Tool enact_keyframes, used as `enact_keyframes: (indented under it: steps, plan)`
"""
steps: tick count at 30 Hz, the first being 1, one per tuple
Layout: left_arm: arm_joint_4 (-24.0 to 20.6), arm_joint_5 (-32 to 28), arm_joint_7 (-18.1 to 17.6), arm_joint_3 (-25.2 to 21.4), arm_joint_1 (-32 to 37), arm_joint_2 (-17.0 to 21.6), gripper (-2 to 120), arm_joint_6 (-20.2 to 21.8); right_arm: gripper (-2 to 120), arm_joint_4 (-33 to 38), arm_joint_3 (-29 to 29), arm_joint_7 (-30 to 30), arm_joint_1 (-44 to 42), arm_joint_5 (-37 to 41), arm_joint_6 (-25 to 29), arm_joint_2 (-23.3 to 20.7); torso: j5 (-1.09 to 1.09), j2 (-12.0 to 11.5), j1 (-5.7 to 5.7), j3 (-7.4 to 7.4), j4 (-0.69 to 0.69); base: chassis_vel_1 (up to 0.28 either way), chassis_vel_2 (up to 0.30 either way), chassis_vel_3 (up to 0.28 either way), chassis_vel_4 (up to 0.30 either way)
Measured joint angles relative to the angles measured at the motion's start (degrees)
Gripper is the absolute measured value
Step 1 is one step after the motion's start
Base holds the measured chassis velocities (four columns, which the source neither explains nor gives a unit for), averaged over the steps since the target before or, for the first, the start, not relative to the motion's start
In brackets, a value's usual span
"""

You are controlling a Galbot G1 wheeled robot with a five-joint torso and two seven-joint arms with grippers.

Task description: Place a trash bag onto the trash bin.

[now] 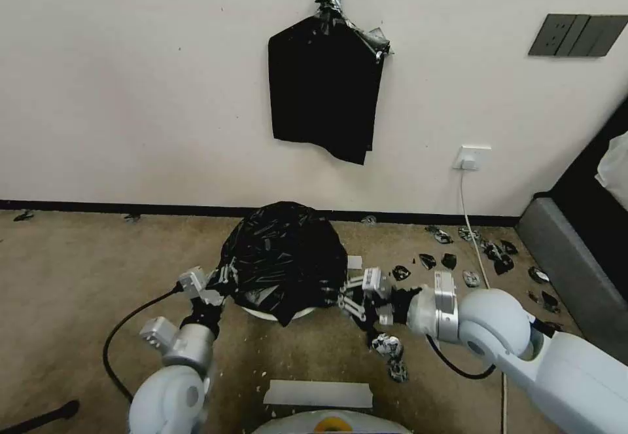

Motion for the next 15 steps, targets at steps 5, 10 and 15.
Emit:
enact_keyframes:
  steps: [5,10,15]
  plan:
    - [-1.0,-2.37,-2.55,0.27,0.05,-0.41,7,1.35,0,-1.52,0.25,-1.81,-3.0,-2.78,2.04,0.74,0.01,0.0,0.0,0.0,-0.01,0.0,0.0,0.0,0.0]
    - [-2.71,-4.68,-5.54,0.77,0.28,-0.89,7,3.61,0,-3.18,0.49,-3.34,-4.29,-5.23,3.32,1.44,0.0,0.0,0.0,0.0,0.0,0.0,0.0,0.0,0.0]
    - [-5.52,-7.44,-8.55,1.58,1.23,-1.61,7,6.47,0,-6.43,0.54,-4.33,-4.37,-11.1,5.86,2.8,0.0,0.0,0.0,0.0,0.0,0.0,0.0,0.0,0.0]
